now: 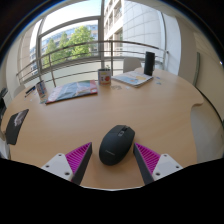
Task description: Arrange mouse
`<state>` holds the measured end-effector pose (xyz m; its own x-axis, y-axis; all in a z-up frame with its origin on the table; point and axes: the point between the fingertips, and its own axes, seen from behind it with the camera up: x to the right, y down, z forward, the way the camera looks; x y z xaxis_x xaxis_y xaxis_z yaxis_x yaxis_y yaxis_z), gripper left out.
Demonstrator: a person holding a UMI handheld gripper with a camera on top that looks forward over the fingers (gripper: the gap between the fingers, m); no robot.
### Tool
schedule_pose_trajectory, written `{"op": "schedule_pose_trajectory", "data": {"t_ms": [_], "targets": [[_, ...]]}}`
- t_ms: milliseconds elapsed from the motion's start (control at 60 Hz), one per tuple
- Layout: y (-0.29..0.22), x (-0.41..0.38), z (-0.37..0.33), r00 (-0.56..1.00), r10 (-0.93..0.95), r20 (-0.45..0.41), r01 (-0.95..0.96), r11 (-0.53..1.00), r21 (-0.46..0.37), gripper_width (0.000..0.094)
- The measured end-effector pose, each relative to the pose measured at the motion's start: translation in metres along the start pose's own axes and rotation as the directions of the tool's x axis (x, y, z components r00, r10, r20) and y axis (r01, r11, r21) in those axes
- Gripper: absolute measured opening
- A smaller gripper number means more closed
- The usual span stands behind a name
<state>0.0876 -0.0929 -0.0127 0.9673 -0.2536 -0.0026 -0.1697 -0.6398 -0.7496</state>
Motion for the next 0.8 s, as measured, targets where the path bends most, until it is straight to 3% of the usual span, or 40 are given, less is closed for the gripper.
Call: {"op": "schedule_pose_trajectory", "data": {"t_ms": [133, 250, 450, 567, 650, 800], "targets": [[-0.017, -0.004, 0.018, 1.000, -0.030, 0.009, 0.030, 0.999, 0.024, 0.0795], [-0.026, -0.013, 0.030, 0.997, -0.066, 0.027, 0.065, 0.997, 0.046, 0.0522], [-0.028, -0.018, 0.034, 0.994, -0.107, 0.026, 0.106, 0.993, 0.051, 0.0429], [-0.038, -0.016, 0.025, 0.994, -0.110, -0.023, 0.111, 0.992, 0.051, 0.0406], [-0.075, -0.023, -0.001, 0.995, -0.082, -0.063, 0.089, 0.990, 0.114, 0.0394], [-0.192, -0.093, -0.082, 0.997, -0.001, -0.071, 0.024, 0.942, 0.333, 0.0392]]}}
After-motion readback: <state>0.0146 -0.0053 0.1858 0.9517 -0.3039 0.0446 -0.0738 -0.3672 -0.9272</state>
